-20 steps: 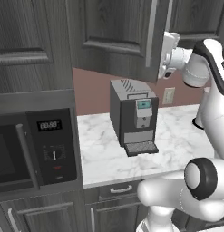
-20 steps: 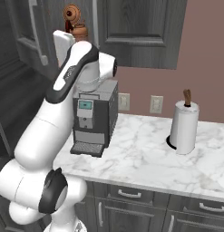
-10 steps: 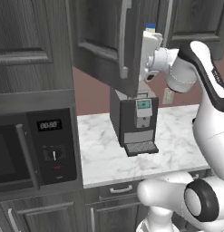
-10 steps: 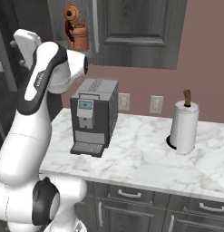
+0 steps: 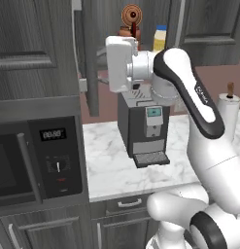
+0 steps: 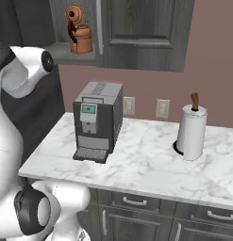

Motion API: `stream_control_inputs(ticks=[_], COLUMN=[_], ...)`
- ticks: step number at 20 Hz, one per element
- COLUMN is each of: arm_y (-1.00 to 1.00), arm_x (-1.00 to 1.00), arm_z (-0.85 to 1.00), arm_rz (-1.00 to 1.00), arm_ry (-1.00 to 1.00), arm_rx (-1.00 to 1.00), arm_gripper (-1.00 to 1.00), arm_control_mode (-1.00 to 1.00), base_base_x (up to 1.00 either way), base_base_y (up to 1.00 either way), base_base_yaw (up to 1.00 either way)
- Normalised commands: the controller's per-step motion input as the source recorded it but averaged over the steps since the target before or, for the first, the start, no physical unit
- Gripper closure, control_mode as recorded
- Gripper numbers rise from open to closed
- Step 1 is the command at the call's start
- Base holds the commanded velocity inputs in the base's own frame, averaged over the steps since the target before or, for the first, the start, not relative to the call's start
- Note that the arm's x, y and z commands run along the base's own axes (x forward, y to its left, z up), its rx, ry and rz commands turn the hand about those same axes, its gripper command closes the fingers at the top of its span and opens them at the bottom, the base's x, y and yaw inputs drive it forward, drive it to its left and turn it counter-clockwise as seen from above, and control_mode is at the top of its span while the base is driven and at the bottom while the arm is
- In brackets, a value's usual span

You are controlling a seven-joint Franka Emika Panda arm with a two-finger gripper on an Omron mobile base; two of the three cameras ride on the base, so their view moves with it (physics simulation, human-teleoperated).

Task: The dining table condiment station is running low on mayonnaise. Refill the condiment station by opening the cabinet and taking the mayonnaise from the cabinet and placing it on the dining table.

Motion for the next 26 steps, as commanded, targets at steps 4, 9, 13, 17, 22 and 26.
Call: stream_control_inputs(ticks=[4,9,13,17,22,26], arm_y=[0.14,-0.72,-1.0,-1.0,-0.98,-0.8], arm_x=[0.0,-0.05,0.0,0.05,0.0,0.0], arm_z=[0.0,-0.01,0.0,0.02,0.27,0.35], arm_rz=[0.01,-0.03,-0.1,-0.05,-0.06,-0.12], arm_ry=[0.03,-0.08,-0.14,-0.09,-0.11,-0.18], arm_rx=[-0.1,-0.01,0.0,-0.09,-0.27,-0.47], arm_gripper=[-1.0,-1.0,-1.0,-1.0,-1.0,-1.0], arm_control_mode=[-1.0,-1.0,-1.0,-1.0,-1.0,-1.0], base_base_x=[0.0,0.0,0.0,0.0,0.0,0.0], base_base_y=[0.0,0.0,0.0,0.0,0.0,0.0], base_base_yaw=[0.0,0.0,0.0,0.0,0.0,0.0])
